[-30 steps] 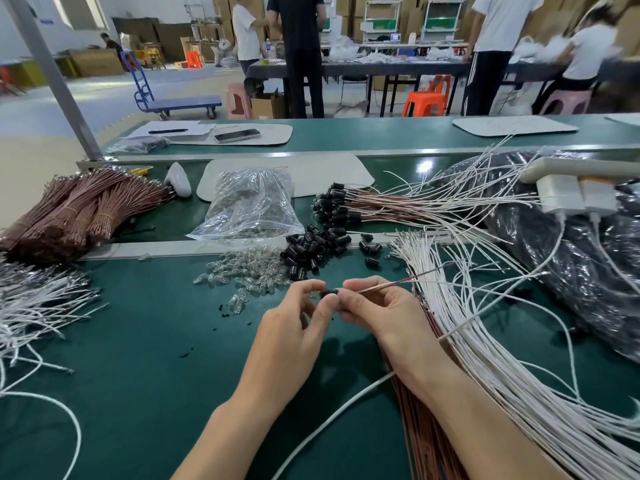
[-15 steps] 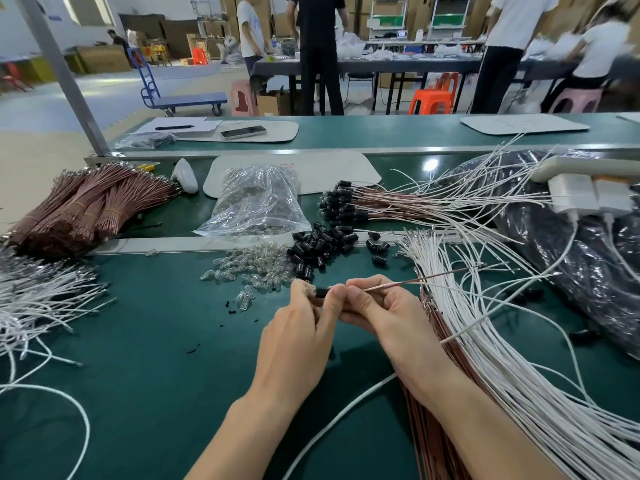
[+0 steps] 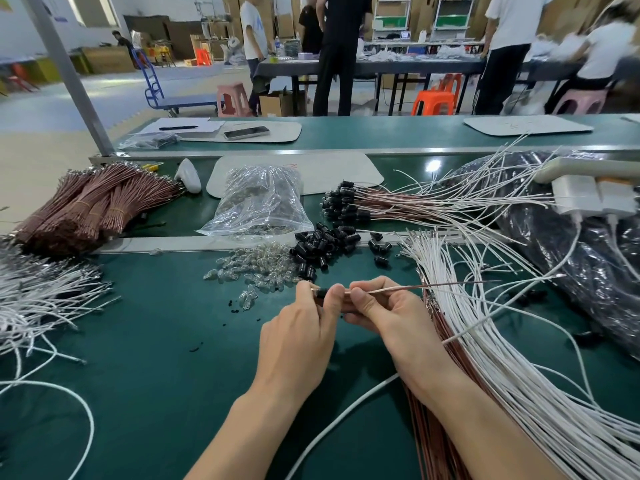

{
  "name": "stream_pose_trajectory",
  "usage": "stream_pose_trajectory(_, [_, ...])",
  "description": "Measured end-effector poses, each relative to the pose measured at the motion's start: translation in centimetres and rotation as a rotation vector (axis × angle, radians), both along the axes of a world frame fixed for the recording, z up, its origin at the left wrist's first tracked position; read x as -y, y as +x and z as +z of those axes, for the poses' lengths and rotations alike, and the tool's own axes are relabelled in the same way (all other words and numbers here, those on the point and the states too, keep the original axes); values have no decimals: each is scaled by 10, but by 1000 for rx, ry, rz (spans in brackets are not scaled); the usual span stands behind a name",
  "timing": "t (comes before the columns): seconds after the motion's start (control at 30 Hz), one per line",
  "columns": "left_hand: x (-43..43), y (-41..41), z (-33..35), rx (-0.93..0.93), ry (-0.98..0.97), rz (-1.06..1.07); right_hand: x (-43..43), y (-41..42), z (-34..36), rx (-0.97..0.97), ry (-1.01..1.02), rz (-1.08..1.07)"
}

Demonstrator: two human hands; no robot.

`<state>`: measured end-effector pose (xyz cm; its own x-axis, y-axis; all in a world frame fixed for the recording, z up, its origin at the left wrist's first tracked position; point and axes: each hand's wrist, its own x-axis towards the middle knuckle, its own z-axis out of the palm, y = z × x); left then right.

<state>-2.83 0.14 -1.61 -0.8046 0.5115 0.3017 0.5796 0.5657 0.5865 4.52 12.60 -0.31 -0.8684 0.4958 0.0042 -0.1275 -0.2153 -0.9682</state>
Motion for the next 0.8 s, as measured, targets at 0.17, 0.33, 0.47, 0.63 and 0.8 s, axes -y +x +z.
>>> stream_pose_trajectory(0.17, [0,-1,-1,4,-77,-9,-1,1,-2,3,-18,48])
stream_pose_trajectory(0.33, [-1,-1,-3,1,-109,-12,-3,1,-2,-10,-47,90])
stream_pose_trajectory(0.47, [0,0,-2,22,-108,-24,-2,1,-2,-17,-73,108])
stream_pose_trajectory(0.63, [3,4,-1,86,136,-93,-1,-1,2,-73,-203,112])
stream_pose_trajectory(0.8, [5,6,0,145,408,-225,-1,1,4,-103,-270,140])
